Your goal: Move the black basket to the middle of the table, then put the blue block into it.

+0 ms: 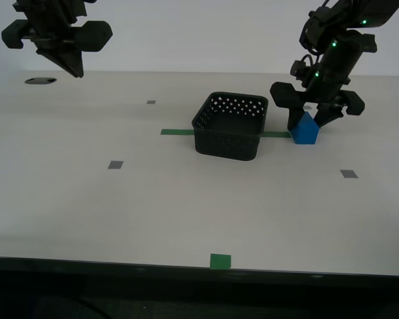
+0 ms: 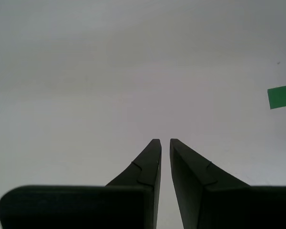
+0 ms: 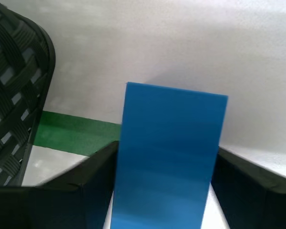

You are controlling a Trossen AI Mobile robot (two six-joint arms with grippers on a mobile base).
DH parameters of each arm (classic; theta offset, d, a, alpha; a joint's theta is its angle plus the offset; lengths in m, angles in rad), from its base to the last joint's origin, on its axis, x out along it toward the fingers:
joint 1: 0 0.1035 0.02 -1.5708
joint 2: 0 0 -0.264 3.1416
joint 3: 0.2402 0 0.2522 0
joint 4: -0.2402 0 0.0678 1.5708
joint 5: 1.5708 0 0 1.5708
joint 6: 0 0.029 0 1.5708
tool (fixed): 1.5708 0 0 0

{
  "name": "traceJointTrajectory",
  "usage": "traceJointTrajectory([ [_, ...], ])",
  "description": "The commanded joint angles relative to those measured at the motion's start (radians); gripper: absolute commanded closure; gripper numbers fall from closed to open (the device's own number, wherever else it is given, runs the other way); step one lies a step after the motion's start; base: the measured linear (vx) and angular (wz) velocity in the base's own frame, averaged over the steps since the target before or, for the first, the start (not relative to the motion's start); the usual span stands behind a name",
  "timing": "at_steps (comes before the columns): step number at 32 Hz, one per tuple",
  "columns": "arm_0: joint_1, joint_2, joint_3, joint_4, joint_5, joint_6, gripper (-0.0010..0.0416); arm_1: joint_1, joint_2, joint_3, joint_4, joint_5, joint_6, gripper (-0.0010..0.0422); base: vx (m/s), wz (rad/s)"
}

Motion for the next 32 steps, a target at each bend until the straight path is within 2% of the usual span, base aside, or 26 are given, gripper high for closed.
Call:
traceJointTrajectory([
  [1,0.0,0.0,0.001,0.0,-0.001,0.003,0.027,0.0,0.0,0.001,0.001,0.003,0.002,0.039,0.0,0.0],
  [3,0.0,0.0,0.001,0.0,-0.002,0.003,0.0332,0.0,0.0,0.001,0.001,0.003,0.002,0.039,0.0,0.0],
  [7,0.001,-0.01,0.008,-0.006,-0.003,0.002,0.0381,0.0,0.0,0.001,0.004,0.003,0.006,0.0389,0.0,0.0],
  [8,0.002,-0.039,0.055,-0.056,-0.01,-0.003,0.0408,0.0,0.0,0.001,0.01,0.003,0.016,0.0389,0.0,0.0],
  [11,0.003,-0.09,0.105,-0.08,-0.044,-0.007,0.0405,0.002,0.0,0.001,0.02,0.003,0.021,0.0389,0.0,0.0],
  [12,0.012,-0.141,0.152,-0.093,-0.086,-0.006,0.0406,0.001,0.0,0.001,0.031,0.003,0.021,0.0389,0.0,0.0],
  [14,0.021,-0.159,0.179,-0.107,-0.104,-0.005,0.0407,0.001,0.0,0.001,0.037,0.003,0.021,0.039,0.0,0.0],
  [16,0.076,-0.198,0.257,-0.139,-0.128,-0.007,0.0406,0.002,0.001,0.0,0.053,0.003,0.021,0.039,0.0,0.0],
  [17,0.166,-0.196,0.345,-0.16,-0.143,-0.006,0.0407,0.003,0.001,0.001,0.078,0.003,0.02,0.0389,0.0,0.0],
  [19,0.214,-0.196,0.359,-0.161,-0.142,-0.003,0.0406,0.003,0.0,-0.002,0.077,0.003,0.021,0.039,0.0,0.0],
  [22,0.302,-0.19,0.354,-0.179,-0.142,0.002,0.0407,0.004,0.0,-0.002,0.086,0.006,0.02,0.0389,0.0,0.001],
  [24,0.335,-0.179,0.341,-0.188,-0.142,0.003,0.0407,0.009,0.0,-0.002,0.084,0.007,0.028,0.0389,-0.008,0.01],
  [27,0.338,-0.179,0.283,-0.187,-0.141,0.003,0.0407,0.009,0.0,-0.002,0.084,0.006,0.028,0.039,0.006,-0.007],
  [30,0.338,-0.179,0.164,-0.132,-0.141,0.029,0.0407,0.012,0.0,-0.004,0.085,0.006,0.035,0.039,-0.005,0.009],
  [32,0.338,-0.179,0.115,-0.089,-0.141,0.028,0.0406,0.011,0.0,-0.006,0.085,0.007,0.035,0.039,0.0,0.0],
])
